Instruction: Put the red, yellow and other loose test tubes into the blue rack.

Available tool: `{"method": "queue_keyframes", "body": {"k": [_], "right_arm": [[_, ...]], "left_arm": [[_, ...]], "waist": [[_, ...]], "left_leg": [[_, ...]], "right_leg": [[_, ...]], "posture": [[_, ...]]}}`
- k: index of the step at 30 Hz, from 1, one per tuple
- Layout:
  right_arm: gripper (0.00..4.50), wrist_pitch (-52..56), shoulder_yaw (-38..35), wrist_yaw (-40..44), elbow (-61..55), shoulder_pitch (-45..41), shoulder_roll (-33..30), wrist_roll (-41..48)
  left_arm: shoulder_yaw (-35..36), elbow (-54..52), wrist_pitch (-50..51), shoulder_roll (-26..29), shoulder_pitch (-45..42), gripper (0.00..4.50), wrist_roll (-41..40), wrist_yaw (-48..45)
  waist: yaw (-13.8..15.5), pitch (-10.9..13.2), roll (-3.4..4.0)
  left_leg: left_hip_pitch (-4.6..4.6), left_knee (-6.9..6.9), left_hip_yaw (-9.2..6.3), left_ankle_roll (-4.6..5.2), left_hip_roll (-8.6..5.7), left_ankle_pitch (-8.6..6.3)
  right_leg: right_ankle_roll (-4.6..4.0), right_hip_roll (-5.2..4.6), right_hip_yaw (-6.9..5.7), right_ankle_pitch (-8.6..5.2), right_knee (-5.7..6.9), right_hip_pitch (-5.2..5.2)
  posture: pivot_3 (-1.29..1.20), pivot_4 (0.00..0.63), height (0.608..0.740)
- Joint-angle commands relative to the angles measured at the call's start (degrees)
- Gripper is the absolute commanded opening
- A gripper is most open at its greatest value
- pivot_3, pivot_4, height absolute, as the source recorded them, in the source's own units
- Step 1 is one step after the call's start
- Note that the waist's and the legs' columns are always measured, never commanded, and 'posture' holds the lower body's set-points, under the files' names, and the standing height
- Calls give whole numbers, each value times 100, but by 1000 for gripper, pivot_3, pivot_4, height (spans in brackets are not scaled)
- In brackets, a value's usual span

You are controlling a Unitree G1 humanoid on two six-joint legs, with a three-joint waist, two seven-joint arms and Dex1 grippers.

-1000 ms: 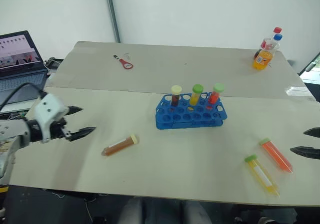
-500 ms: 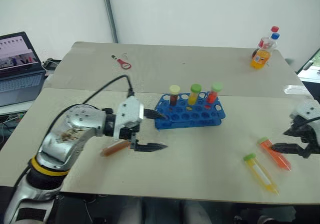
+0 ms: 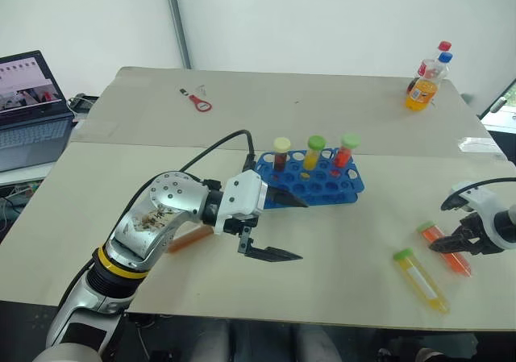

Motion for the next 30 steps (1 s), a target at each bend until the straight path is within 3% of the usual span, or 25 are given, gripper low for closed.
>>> {"method": "queue_keyframes", "body": {"k": [1, 5, 10, 12, 15, 18, 24, 30], "right_arm": [[2296, -86, 74, 156, 221, -202, 55, -130], [1016, -122, 85, 314, 355, -297, 147, -163], [990, -103, -441, 479, -284, -243, 0, 183], [990, -297, -1227, 240, -1149, -36, 123, 576], [990, -413, -2367, -235, -2267, 318, 686, 1167], [990, -813, -3317, -1041, -3239, 628, 1831, 1675], [990, -1986, -3371, -2488, -3605, 899, 3328, 1398], [990, -3206, -2939, -3206, -3032, 916, 4117, 961]], "left_arm": [[13, -25, -164, -51, -75, 4500, 61, 4], [28, 67, -255, -47, -46, 4500, 126, -31], [297, 266, -304, 102, 71, 4500, 122, 15], [557, 350, -196, 168, 206, 4500, 88, 252], [914, 411, -62, 123, 375, 4500, 7, 638], [1191, 481, -102, 50, 493, 4500, -2, 925], [1349, 429, -5, -39, 542, 4500, -226, 1000], [1216, 322, 214, 136, 554, 4500, -414, 714]], "waist": [[1, 0, 0], [3, 0, 0], [-13, 0, 4], [-30, 3, 16], [-33, 4, 16], [10, 4, 1], [103, 5, 1], [44, 4, 1]], "left_leg": [[0, 0, 0, 0, 0, 0], [0, 0, -1, 0, 0, 0], [-1, 0, -2, 0, 0, 0], [-1, -1, -2, 0, 1, 0], [0, -5, -9, 1, 5, 0], [-1, -5, -25, 0, 4, 0], [-25, 20, -29, -2, -11, 1], [-21, 18, -28, -2, -8, 1]], "right_leg": [[0, 0, 0, 0, 0, 0], [0, 0, -1, 0, 1, 0], [0, 0, -1, 0, 3, -3], [0, 0, 0, 0, 6, -6], [0, 5, 0, 0, 11, -9], [0, 6, -9, 0, 9, 0], [5, -8, -12, 3, 12, -5], [6, -3, -12, 4, 16, -7]], "posture": [[0, 150, 701], [0, 150, 701], [0, 150, 701], [0, 150, 701], [0, 150, 701], [0, 150, 701], [0, 150, 701], [0, 150, 701]]}}
